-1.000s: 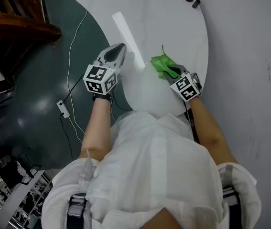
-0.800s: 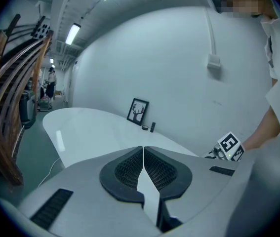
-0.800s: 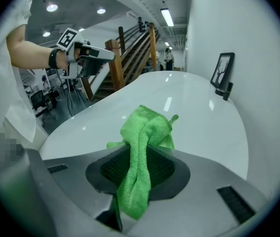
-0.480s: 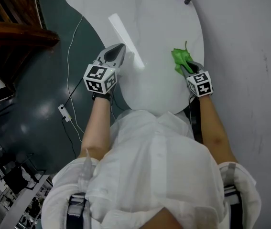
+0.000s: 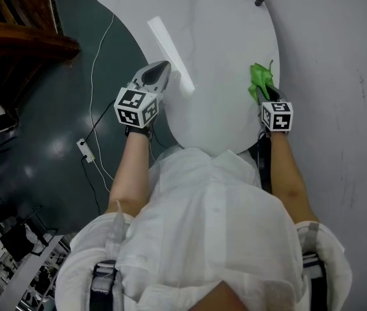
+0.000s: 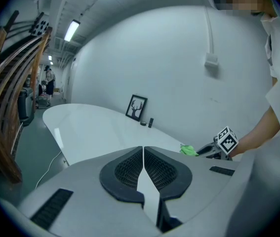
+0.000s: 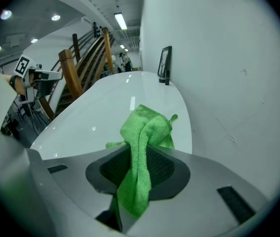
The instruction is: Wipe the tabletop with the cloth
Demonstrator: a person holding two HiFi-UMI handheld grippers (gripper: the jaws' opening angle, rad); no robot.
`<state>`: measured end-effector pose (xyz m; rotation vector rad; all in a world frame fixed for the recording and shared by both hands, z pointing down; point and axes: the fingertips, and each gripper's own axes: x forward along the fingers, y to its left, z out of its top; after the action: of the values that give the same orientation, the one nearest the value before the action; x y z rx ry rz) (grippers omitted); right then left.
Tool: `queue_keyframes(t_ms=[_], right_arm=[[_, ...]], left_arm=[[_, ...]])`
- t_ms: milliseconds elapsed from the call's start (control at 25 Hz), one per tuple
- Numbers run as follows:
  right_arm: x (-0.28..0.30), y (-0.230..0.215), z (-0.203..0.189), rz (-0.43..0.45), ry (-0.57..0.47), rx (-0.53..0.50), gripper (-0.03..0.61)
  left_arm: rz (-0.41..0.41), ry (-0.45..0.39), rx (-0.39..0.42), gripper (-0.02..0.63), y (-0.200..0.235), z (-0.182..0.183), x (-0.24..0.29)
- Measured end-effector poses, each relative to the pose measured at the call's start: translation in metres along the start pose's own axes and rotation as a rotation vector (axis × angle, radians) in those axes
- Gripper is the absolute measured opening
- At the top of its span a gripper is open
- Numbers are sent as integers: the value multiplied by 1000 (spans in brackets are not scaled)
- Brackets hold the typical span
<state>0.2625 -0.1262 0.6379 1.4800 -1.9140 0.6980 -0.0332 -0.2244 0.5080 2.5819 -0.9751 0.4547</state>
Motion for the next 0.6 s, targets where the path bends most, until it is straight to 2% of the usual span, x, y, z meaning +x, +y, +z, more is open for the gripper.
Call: queue_keyframes(t_ms=[200, 440, 600], right_arm=[[-2, 0, -2, -96, -15, 89, 91], [-14, 12, -22, -228, -25, 214, 90], [-20, 36, -30, -260, -28, 240, 90]], left_arm=[[-7, 10, -7, 18, 10, -13, -14], [-25, 22, -1, 18, 13, -32, -35], [-40, 27, 1, 18, 20, -40, -50]])
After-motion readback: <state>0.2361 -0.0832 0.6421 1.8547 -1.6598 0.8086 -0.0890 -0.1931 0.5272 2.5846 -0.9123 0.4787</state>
